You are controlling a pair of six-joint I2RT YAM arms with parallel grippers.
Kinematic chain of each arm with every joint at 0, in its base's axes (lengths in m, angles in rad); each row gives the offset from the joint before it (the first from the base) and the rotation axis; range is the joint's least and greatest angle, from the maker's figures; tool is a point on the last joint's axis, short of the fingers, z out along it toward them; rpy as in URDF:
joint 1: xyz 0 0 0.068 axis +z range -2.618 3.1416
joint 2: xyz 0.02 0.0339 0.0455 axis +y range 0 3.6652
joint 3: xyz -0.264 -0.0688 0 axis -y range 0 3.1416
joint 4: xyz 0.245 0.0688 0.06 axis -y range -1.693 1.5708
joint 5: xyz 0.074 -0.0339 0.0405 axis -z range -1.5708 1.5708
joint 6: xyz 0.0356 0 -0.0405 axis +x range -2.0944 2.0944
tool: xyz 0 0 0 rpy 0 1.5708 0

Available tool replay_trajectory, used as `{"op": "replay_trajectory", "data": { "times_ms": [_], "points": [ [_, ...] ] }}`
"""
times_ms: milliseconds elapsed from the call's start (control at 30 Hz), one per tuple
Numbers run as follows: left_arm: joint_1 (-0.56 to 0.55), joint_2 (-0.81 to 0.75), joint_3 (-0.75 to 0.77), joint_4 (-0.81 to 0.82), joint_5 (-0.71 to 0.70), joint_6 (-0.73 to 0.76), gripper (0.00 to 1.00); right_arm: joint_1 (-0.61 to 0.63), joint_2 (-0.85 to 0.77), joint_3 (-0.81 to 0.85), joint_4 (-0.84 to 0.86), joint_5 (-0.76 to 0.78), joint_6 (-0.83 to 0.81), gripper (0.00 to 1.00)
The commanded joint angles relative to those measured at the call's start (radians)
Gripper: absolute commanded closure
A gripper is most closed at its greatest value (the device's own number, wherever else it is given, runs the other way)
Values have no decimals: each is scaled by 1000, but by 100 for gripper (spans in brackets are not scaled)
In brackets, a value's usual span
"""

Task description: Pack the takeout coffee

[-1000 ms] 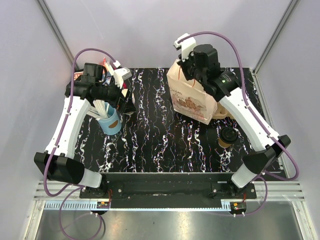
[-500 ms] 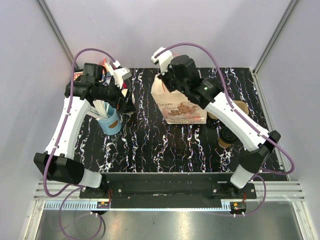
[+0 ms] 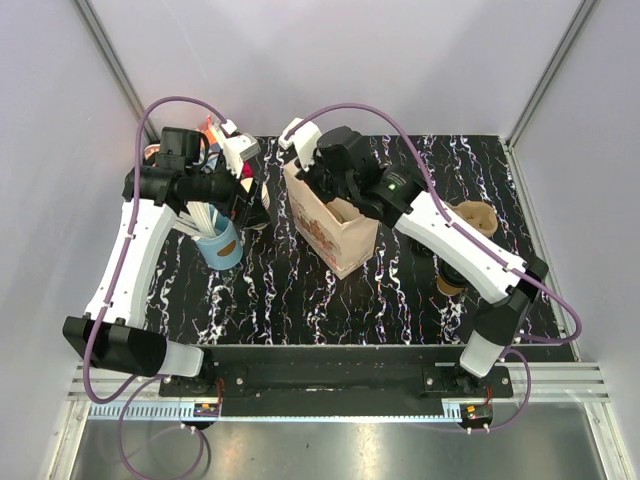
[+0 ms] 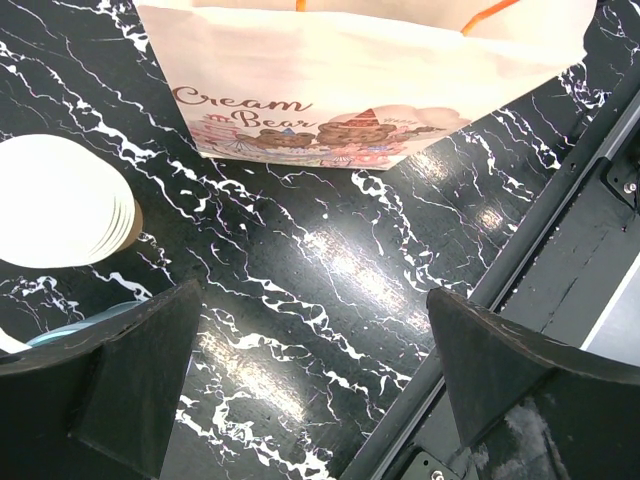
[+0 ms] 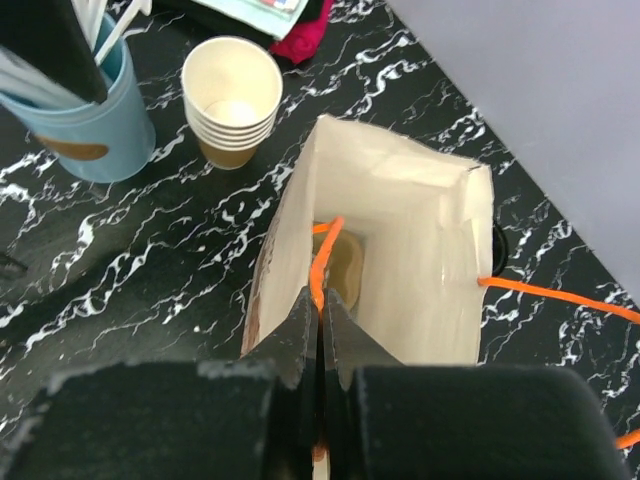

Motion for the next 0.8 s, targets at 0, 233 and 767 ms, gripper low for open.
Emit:
{"op": "replay_trajectory", "data": {
  "times_ms": [0, 233, 767],
  "points": [
    [5, -27, 6, 35, 30, -8, 1, 8, -56, 33, -60, -57, 1, 92],
    [4, -10, 22, 29, 43, -8, 1, 6, -87, 201, -176, -71, -28, 42],
    [4, 232, 372, 24, -17, 98, 1, -239, -274, 64, -158, -79, -33, 33]
  ]
}}
